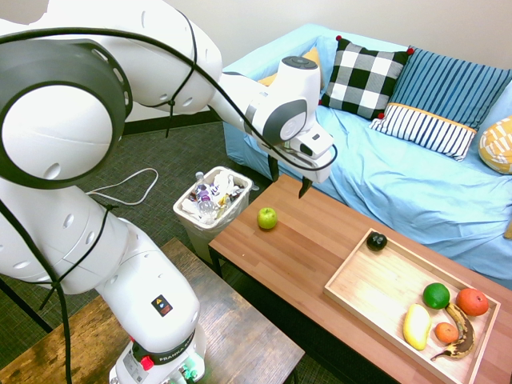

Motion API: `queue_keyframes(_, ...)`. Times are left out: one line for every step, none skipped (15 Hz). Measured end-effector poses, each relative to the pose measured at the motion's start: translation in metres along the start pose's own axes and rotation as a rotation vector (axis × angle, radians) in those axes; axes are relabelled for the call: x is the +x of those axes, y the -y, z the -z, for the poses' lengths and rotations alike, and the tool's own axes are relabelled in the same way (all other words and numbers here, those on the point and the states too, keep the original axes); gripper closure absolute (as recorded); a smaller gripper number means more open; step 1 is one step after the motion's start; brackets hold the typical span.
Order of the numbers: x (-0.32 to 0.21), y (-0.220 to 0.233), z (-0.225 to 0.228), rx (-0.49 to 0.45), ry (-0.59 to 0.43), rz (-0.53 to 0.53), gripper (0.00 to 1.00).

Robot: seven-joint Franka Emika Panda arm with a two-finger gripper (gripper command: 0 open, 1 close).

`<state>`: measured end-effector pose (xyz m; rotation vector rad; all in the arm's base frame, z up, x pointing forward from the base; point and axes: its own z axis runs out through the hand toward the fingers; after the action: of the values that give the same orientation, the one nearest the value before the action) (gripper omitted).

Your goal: Put the apple in the tray

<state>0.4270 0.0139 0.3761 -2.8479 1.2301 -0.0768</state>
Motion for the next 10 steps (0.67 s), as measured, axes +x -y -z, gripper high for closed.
queue_keyframes(0.001,0.001,0.0,0.0,0.0,0.0,0.0)
queue_keyframes(0.0,0.001,-0.001,0.0,0.002,0.0,0.0)
queue_keyframes(0.0,0.002,-0.003,-0.003,0.005,0.003,0.0)
queue_keyframes(-0.001,0.006,-0.005,-0.005,0.007,0.011,0.0)
queue_keyframes(-0.003,0.013,-0.01,-0.005,0.007,0.021,0.0)
queue_keyframes(-0.005,0.02,-0.016,-0.005,0.008,0.029,0.0)
queue_keyframes(-0.007,0.029,-0.025,-0.006,0.011,0.036,0.0)
queue_keyframes(-0.01,0.038,-0.037,-0.01,0.016,0.042,0.0)
queue_keyframes(-0.013,0.048,-0.052,-0.017,0.023,0.044,0.0)
queue_keyframes(-0.016,0.057,-0.068,-0.024,0.034,0.046,0.0)
